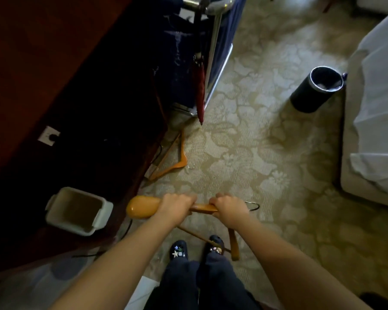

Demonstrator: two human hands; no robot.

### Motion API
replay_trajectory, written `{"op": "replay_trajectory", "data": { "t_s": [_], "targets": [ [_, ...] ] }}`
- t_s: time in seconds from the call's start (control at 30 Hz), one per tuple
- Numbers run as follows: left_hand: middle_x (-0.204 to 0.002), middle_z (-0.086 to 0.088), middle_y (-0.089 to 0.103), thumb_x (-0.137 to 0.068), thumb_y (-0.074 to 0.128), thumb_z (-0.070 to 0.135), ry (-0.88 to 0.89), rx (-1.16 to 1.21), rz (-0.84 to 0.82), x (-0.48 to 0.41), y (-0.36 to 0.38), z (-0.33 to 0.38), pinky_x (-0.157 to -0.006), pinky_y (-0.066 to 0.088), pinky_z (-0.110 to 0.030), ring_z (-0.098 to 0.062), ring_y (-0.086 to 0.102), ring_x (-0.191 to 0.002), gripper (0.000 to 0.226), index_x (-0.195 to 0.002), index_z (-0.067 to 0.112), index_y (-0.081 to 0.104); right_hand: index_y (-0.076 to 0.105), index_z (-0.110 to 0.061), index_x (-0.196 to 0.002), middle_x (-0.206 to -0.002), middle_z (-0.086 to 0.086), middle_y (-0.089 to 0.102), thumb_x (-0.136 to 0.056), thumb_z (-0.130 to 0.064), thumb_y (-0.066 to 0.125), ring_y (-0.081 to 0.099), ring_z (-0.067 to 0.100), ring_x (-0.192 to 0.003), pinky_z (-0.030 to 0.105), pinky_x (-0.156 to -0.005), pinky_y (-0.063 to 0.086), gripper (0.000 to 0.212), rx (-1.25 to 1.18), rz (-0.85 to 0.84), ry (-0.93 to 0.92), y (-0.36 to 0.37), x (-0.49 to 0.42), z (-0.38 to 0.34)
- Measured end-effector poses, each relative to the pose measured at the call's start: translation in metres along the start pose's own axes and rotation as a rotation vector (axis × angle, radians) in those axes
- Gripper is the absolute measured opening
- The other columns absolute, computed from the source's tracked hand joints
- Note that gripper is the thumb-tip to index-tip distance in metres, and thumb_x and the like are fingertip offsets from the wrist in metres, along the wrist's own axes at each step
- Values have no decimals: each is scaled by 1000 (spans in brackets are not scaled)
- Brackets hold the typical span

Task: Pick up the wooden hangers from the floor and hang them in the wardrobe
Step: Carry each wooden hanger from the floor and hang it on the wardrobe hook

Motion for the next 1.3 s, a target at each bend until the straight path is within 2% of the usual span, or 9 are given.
{"op": "replay_trajectory", "data": {
  "t_s": [0.33, 0.43, 0.6, 0.8, 0.9, 1.0, 1.07, 1.2, 1.3],
  "targets": [
    [-110, -1, 63, -91, 54, 35, -109, 98, 118, 98, -34, -28, -74, 37, -34, -25, 59, -105, 20, -106, 23, 51, 47, -20, -129, -122, 2, 53, -93, -21, 46, 52, 21, -111, 36, -89, 49, 36, -26, 94, -170, -48, 75, -62],
    [-113, -1, 62, -90, 55, 37, -150, 143, 89, 119, -27, -46, -81, 40, -35, -24, 58, -107, 23, -110, 26, 53, 51, -24, -125, -114, -1, 60, -93, -24, 48, 60, 15, -99, 29, -84, 52, 31, -143, 48, -112, -44, 88, -59],
    [-106, 4, 62, -88, 56, 42, -171, 269, 161, 153, -22, -76, -81, 41, -34, -22, 58, -104, 20, -104, 31, 54, 55, -19, -123, -119, -1, 61, -92, -30, 54, 59, 15, -104, 26, -88, 48, 33, -190, -44, 41, -33, 87, -49],
    [-82, 8, 59, -86, 59, 41, -196, 588, 201, 191, -2, -105, -78, 49, -36, -13, 60, -82, 11, -93, 34, 54, 31, -19, -143, -134, 7, 52, -88, -34, 60, 52, 22, -121, 35, -100, 45, 64, -315, -64, 139, -30, 68, -51],
    [-77, 7, 59, -85, 61, 41, -214, 749, 239, 205, 6, -113, -75, 51, -35, -7, 59, -73, 9, -89, 35, 55, 29, -22, -143, -129, 2, 52, -86, -28, 64, 51, 17, -119, 31, -102, 41, 67, -473, -58, 17, -42, 58, -68],
    [-76, 7, 57, -84, 62, 40, -276, 873, 289, 213, 12, -110, -74, 48, -34, -12, 58, -74, 8, -89, 35, 57, 43, -23, -131, -112, -7, 55, -87, -23, 64, 53, 8, -104, 29, -102, 43, 49, -530, -54, -177, -63, 49, -91],
    [-83, 3, 61, -85, 63, 37, -325, 964, 325, 217, 15, -101, -76, 49, -34, -16, 60, -81, 8, -91, 33, 60, 49, -28, -116, -105, -5, 59, -87, -25, 64, 57, 9, -97, 30, -96, 47, 33, -501, -77, -264, -72, 42, -99],
    [-90, 0, 63, -87, 63, 31, -453, 1124, 393, 223, 32, -79, -81, 49, -37, -16, 61, -85, 12, -99, 31, 63, 53, -32, -94, -96, 1, 61, -87, -26, 64, 58, 12, -90, 12, -78, 43, 15, -354, -209, -426, -80, 30, -110],
    [-96, 7, 64, -94, 54, 24, -683, 1212, 558, 236, 49, -68, -78, 47, -16, -8, 60, -87, 18, -108, 24, 64, 57, -26, -91, -84, -5, 57, -87, -25, 64, 55, 4, -77, 6, -71, 42, 8, -228, -276, -546, -77, 20, -125]
  ]
}}
Point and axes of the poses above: each hand's wrist, its own x-axis away from the middle knuckle, its own y-axis out of the palm, z = x × y, the point moved 8 cm from there along -x, towards the middle knuckle
